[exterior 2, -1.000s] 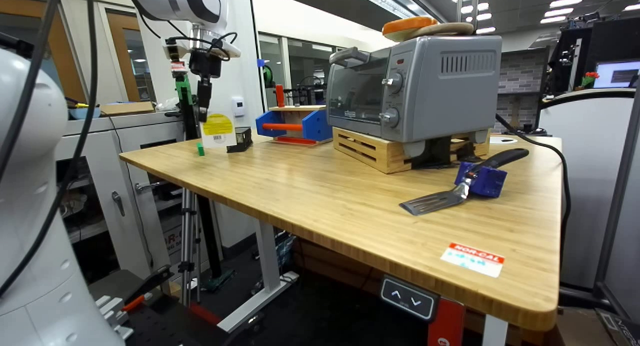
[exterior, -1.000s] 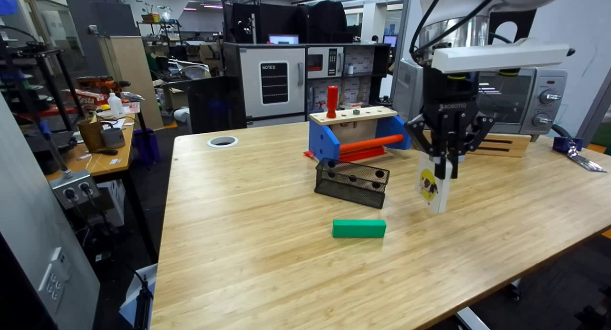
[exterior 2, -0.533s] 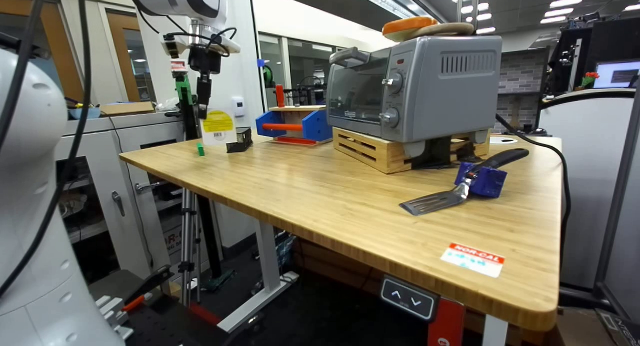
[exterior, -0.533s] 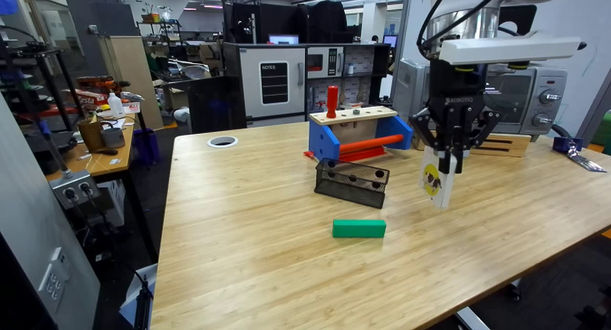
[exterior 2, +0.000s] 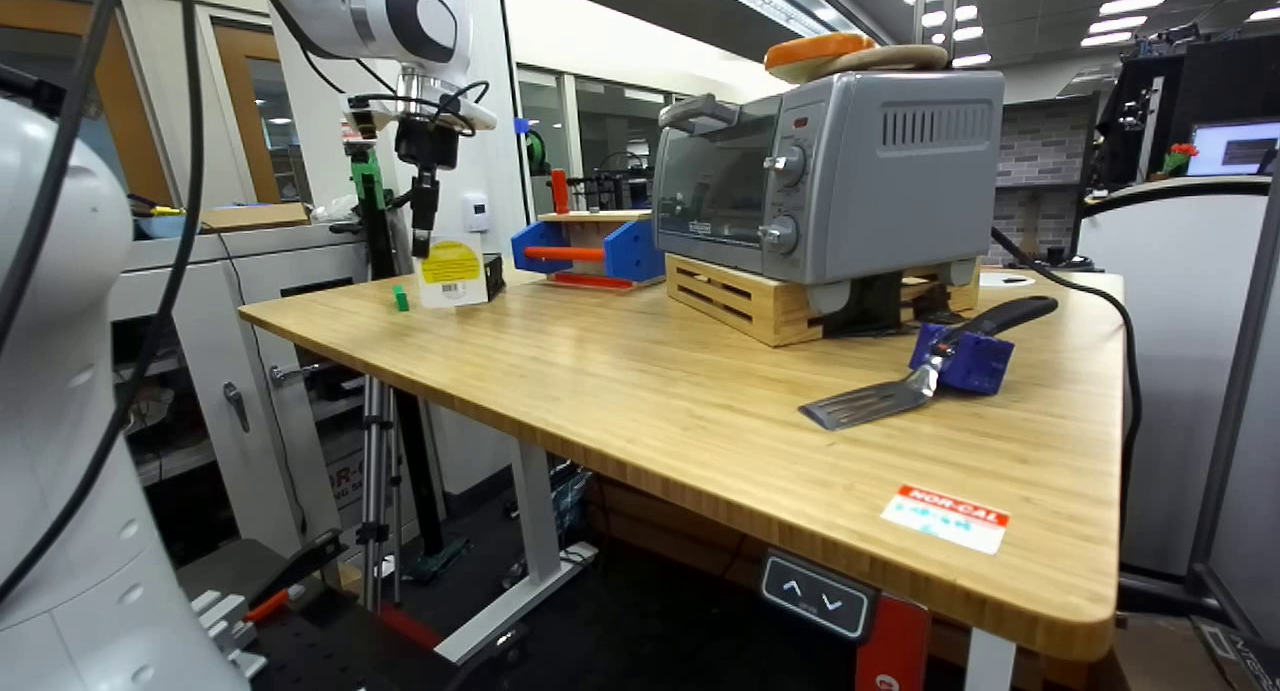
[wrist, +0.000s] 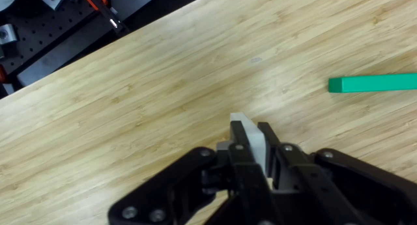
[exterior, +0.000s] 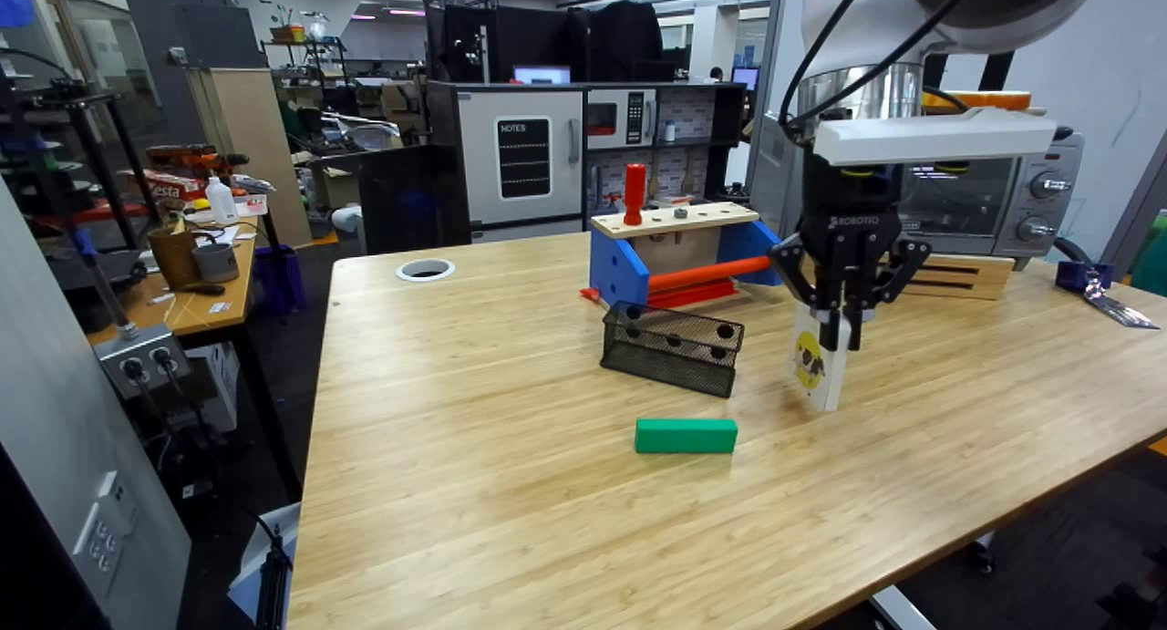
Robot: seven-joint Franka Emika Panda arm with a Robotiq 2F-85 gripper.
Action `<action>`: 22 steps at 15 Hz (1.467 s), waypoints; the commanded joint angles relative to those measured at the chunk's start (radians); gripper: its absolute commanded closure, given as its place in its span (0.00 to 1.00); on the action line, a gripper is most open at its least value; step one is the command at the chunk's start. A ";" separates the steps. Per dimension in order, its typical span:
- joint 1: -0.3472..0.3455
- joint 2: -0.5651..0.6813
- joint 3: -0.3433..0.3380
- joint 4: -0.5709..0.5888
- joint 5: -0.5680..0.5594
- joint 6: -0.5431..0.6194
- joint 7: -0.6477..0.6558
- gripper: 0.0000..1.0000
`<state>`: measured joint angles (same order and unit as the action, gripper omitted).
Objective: Remove the small book from the object and put it on the table
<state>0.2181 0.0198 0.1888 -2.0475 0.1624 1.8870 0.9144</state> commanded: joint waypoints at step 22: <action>-0.014 0.023 -0.015 -0.013 0.033 0.031 -0.085 0.96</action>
<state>0.2154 0.0407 0.1738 -2.0554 0.1633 1.9049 0.8638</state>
